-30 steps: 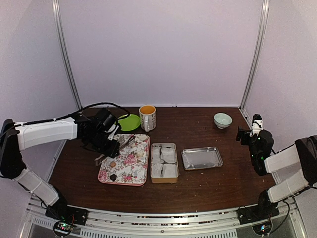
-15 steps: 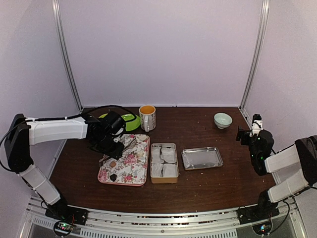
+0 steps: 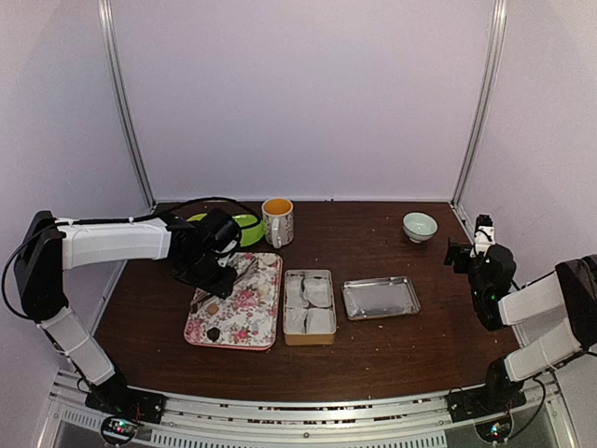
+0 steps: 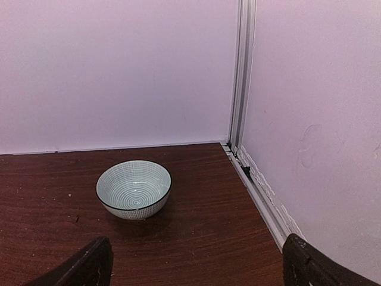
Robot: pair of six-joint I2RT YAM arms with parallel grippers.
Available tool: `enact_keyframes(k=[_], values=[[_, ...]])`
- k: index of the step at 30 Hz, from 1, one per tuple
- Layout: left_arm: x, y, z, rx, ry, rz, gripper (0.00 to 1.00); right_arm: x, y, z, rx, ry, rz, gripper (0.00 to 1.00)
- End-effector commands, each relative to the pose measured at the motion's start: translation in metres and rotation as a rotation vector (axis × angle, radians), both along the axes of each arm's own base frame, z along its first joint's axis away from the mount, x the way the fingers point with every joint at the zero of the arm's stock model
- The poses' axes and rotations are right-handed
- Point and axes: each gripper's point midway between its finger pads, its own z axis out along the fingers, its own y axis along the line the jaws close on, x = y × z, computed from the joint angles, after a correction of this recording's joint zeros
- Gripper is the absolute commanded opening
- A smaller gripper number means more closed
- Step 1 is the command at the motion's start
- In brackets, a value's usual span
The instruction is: Pack the chocolate
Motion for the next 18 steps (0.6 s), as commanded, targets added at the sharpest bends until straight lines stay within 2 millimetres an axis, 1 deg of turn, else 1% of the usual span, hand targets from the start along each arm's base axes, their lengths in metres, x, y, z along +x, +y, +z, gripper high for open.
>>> enact_keyframes(k=[1,7,18], values=[[0.0049,-0.0117,0.0076,-0.014,-0.02,-0.013,0.5,0.0031,-0.0037,0.0114,0.008,-0.038,-0.019,1.0],[0.0038,-0.0152,0.0043,-0.016,-0.008,-0.019,0.49,0.0032,-0.0038,0.0117,0.009,-0.039,-0.019,1.0],[0.0013,-0.015,0.0084,0.011,-0.003,-0.024,0.49,0.0031,-0.0038,0.0114,0.009,-0.038,-0.019,1.0]])
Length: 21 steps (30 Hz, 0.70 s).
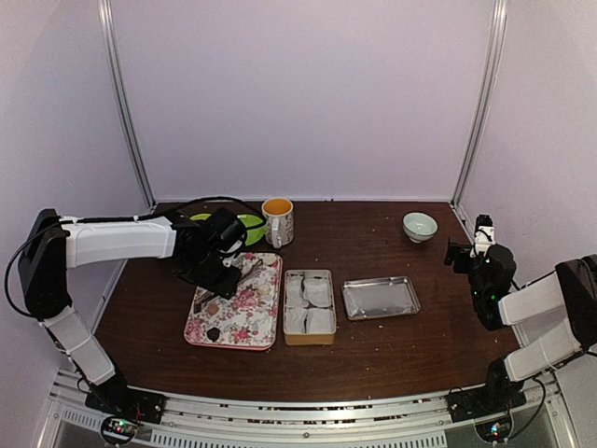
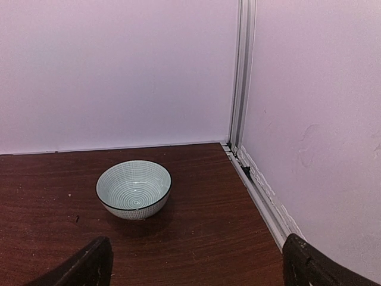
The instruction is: Pack the chocolate
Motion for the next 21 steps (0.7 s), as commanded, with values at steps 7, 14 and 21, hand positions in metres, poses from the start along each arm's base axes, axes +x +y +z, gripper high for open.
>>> enact_keyframes(k=[7,14,21], values=[[0.0,-0.001,0.009,0.025,-0.002,0.005,0.47,0.003,-0.004,0.012,0.008,-0.039,-0.019,1.0],[-0.006,0.01,0.01,0.049,0.0,0.022,0.41,0.003,-0.004,0.011,0.009,-0.038,-0.019,1.0],[-0.008,0.02,0.017,0.073,-0.018,0.04,0.36,0.003,-0.004,0.011,0.01,-0.037,-0.019,1.0]])
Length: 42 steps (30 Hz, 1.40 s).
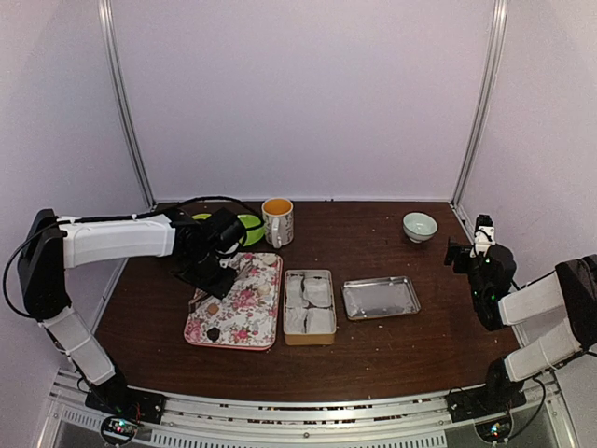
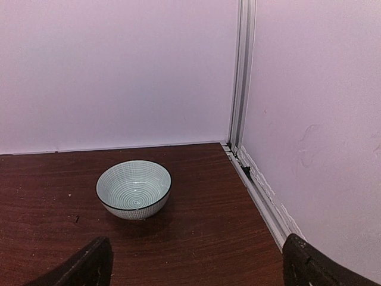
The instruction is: Pack the chocolate
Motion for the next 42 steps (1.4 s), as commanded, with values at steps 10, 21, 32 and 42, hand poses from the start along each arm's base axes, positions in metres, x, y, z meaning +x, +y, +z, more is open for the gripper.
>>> enact_keyframes(k=[10,21,32,42], values=[[-0.001,0.004,0.02,-0.012,-0.041,0.005,0.32,0.003,-0.004,0.012,0.008,-0.04,-0.019,1.0],[0.005,0.001,0.017,0.007,-0.039,0.021,0.48,0.003,-0.004,0.012,0.008,-0.038,-0.019,1.0],[0.015,-0.006,0.008,0.022,-0.034,0.029,0.46,0.003,-0.004,0.012,0.009,-0.039,-0.019,1.0],[0.015,-0.002,0.006,0.048,-0.027,0.043,0.34,0.003,-0.004,0.011,0.01,-0.038,-0.019,1.0]])
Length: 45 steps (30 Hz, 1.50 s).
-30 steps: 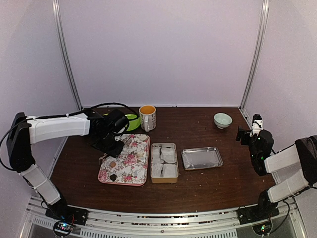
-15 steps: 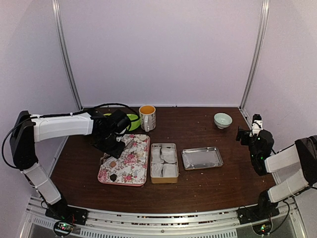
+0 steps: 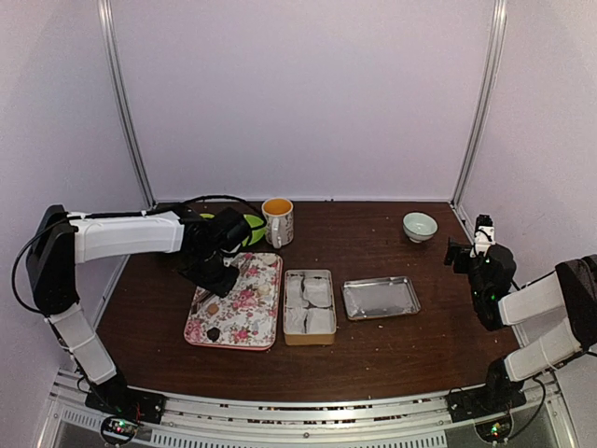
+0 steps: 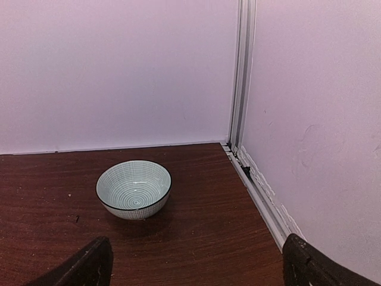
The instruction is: Pack the chocolate
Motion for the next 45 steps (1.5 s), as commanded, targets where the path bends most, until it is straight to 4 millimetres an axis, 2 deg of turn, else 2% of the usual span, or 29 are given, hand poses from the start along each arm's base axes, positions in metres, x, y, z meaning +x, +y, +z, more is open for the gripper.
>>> enact_keyframes(k=[1,5,12,19,25,32,35,39,45], values=[[0.008,-0.003,0.011,0.0,-0.037,0.017,0.33,0.003,-0.004,0.012,0.009,-0.038,-0.019,1.0],[0.008,0.0,0.026,-0.003,-0.065,0.019,0.28,0.003,-0.004,0.012,0.009,-0.039,-0.019,1.0],[0.005,-0.001,0.058,-0.058,-0.105,0.004,0.28,0.003,-0.003,0.012,0.007,-0.038,-0.018,1.0],[0.0,-0.005,0.07,-0.11,-0.106,-0.011,0.28,0.003,-0.003,0.012,0.008,-0.039,-0.018,1.0],[-0.013,-0.037,0.086,-0.289,-0.078,-0.138,0.27,0.003,-0.004,0.011,0.009,-0.038,-0.019,1.0],[-0.038,-0.054,0.106,-0.457,-0.054,-0.237,0.27,0.003,-0.004,0.011,0.009,-0.038,-0.019,1.0],[-0.054,-0.077,0.117,-0.6,-0.016,-0.333,0.27,0.003,-0.004,0.011,0.009,-0.037,-0.019,1.0],[-0.063,-0.094,0.118,-0.676,0.006,-0.39,0.26,0.003,-0.004,0.011,0.009,-0.038,-0.019,1.0],[-0.058,-0.11,0.108,-0.694,0.013,-0.404,0.26,0.003,-0.004,0.012,0.009,-0.039,-0.019,1.0]])
